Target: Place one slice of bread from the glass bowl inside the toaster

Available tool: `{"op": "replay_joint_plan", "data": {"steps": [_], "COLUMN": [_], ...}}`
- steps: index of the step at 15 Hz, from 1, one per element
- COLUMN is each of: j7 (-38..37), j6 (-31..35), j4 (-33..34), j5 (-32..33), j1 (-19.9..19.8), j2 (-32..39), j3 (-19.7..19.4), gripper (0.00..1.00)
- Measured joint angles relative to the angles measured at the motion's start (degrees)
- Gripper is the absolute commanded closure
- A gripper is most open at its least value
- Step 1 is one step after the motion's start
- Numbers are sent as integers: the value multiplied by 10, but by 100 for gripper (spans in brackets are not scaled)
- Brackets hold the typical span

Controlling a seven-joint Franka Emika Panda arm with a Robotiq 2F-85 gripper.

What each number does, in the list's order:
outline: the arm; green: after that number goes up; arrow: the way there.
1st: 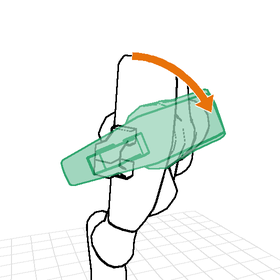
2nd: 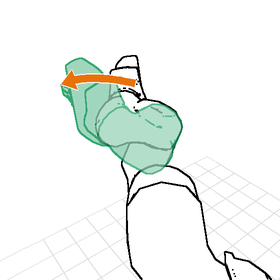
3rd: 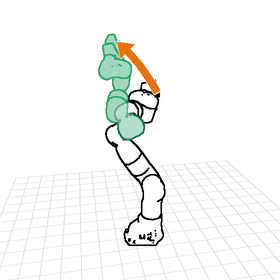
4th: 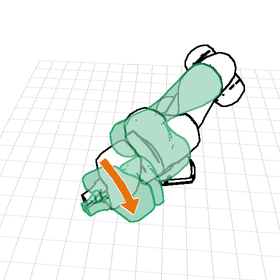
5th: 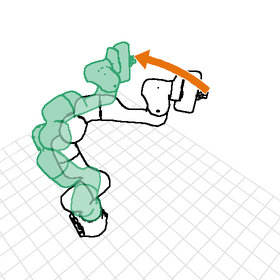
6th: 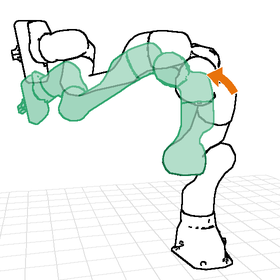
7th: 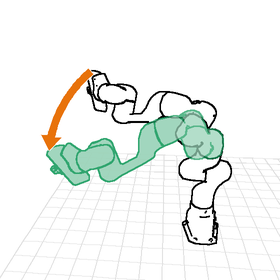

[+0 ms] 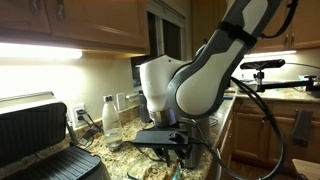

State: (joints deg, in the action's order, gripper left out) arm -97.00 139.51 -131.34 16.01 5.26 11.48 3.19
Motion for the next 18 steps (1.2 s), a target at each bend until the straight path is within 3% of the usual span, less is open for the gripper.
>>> {"op": "replay_joint_plan", "data": {"steps": [2,4,6,18], "j7": [1,3,7,28], "j6": [0,-2,-8,-81], "j4": [4,13,29,119], "j5": [0,0,1,3], "j1": [0,0,1,16], "j2": [1,4,11,31], "j3": [0,0,0,-5], "gripper": [97,100,96,96]}}
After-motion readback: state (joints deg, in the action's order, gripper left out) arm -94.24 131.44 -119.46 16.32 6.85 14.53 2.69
